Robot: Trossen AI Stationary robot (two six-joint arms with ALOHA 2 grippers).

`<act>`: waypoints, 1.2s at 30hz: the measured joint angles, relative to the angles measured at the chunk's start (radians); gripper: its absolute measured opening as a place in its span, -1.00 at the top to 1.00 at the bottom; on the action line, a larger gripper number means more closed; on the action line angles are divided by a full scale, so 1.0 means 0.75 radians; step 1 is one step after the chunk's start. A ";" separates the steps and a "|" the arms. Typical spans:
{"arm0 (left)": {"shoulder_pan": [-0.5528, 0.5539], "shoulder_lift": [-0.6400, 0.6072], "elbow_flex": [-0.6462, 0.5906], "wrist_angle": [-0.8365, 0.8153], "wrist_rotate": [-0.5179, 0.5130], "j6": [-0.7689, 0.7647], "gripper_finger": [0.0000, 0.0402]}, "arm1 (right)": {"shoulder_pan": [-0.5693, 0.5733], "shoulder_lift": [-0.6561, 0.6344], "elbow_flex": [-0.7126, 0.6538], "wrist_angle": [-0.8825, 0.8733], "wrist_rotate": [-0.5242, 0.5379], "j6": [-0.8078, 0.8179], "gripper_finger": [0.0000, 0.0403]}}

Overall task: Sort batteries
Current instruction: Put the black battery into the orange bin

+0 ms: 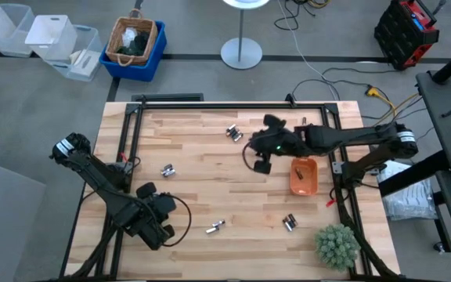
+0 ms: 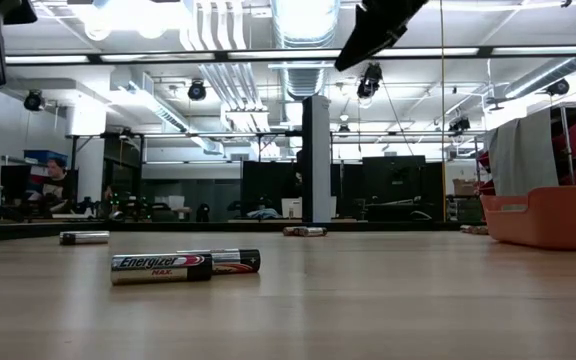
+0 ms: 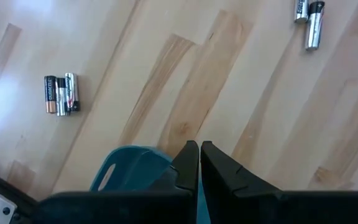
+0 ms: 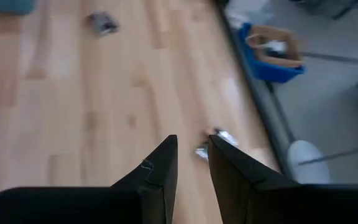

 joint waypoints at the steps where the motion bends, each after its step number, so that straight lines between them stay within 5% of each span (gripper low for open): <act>1: 0.000 0.000 0.000 0.000 -0.010 -0.009 1.00 | -0.010 -0.016 -0.006 -0.004 0.002 0.006 0.59; 8: 0.003 0.000 -0.014 0.022 -0.221 0.060 1.00 | -0.099 -0.118 -0.052 -0.145 0.013 0.198 0.59; 12: 0.024 0.000 -0.016 0.025 -0.366 0.159 1.00 | -0.152 -0.141 -0.087 -0.196 0.131 0.292 0.59; 27: 0.054 0.000 -0.017 0.049 -0.411 0.222 1.00 | -0.264 -0.165 -0.160 -0.201 0.179 0.339 0.59; 36: 0.218 0.000 -0.017 0.463 -0.514 0.872 1.00 | -0.347 -0.159 -0.156 -0.120 0.179 0.401 0.59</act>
